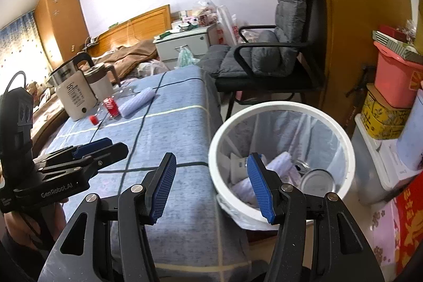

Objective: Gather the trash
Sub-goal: 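Move both open tools back toward the bottle and foam net on the table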

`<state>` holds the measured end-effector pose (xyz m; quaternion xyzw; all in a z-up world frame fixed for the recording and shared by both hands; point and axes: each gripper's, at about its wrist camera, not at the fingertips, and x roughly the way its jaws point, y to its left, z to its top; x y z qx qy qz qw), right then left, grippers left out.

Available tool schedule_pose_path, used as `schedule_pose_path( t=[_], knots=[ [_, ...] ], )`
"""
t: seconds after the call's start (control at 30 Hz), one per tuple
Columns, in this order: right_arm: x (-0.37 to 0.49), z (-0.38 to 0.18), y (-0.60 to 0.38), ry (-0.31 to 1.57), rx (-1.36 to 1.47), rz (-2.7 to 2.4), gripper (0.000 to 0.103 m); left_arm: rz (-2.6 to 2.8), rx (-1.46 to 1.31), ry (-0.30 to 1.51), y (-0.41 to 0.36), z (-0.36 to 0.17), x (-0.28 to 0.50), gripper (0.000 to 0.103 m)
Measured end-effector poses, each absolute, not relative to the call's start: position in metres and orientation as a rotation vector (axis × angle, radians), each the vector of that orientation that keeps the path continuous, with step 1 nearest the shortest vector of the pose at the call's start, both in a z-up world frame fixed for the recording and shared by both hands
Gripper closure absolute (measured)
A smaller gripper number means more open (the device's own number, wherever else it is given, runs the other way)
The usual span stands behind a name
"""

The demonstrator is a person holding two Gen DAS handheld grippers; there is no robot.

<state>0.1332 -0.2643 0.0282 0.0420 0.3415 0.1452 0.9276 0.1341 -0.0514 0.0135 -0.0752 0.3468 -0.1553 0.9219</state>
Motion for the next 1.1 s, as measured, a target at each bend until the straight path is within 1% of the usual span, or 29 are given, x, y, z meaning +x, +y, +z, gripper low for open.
schedule_pose_path(
  t=[0.67,0.83,1.1],
  knots=[
    [0.137,0.016,-0.212,0.736,0.1,0.436,0.046,-0.202,-0.193,0.692,0.006,0.003,0.112,0.048],
    [0.143,0.012,-0.196,0.796,0.093,0.461,0.046,-0.175,-0.192,0.685,0.017,0.002,0.108,0.048],
    [0.157,0.014,-0.17,0.817,0.086,0.496,0.046,-0.124,-0.182,0.684,0.047,0.004,0.11,0.048]
  ],
)
